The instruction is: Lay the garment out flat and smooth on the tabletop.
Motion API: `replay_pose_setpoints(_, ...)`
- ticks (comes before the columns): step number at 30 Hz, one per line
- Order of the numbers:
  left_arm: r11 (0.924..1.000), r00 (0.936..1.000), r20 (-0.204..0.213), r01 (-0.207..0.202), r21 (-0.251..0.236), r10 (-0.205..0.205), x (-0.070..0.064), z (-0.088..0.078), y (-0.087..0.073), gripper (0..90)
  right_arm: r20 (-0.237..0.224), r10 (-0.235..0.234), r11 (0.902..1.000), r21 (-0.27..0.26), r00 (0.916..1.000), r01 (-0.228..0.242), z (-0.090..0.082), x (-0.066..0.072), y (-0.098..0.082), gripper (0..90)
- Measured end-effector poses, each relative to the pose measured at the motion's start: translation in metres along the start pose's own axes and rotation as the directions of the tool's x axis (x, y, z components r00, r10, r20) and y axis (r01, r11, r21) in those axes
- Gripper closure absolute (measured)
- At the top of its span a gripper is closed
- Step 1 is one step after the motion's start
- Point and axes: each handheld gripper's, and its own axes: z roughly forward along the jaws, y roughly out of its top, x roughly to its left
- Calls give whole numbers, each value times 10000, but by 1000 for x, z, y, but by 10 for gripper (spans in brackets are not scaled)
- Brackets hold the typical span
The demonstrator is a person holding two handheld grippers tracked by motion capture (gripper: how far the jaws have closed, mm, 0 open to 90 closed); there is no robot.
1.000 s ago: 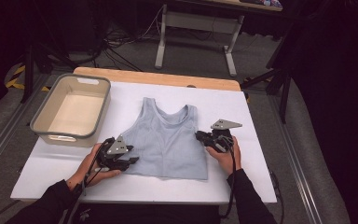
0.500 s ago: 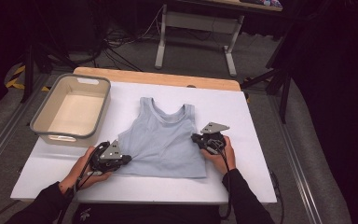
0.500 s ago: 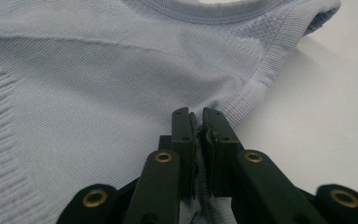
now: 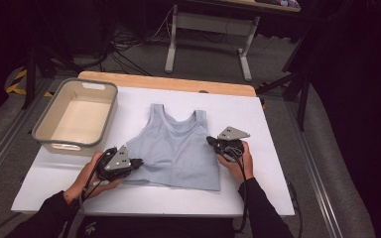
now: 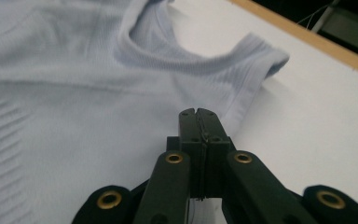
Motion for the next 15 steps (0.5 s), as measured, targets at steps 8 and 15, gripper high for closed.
replay_pose_setpoints(8, 9960, 9990, -324, -328, -829, 302, 19, 19, 43, 892, -342, -436, 9990, 73, 9985, 438, 24, -2, 21, 899)
replay_pose_setpoints(15, 9995, 9972, -747, 21, 320, 3, 46, 67, 50, 875, -691, -512, 9940, 927, 9963, 575, 56, -4, 21, 899)
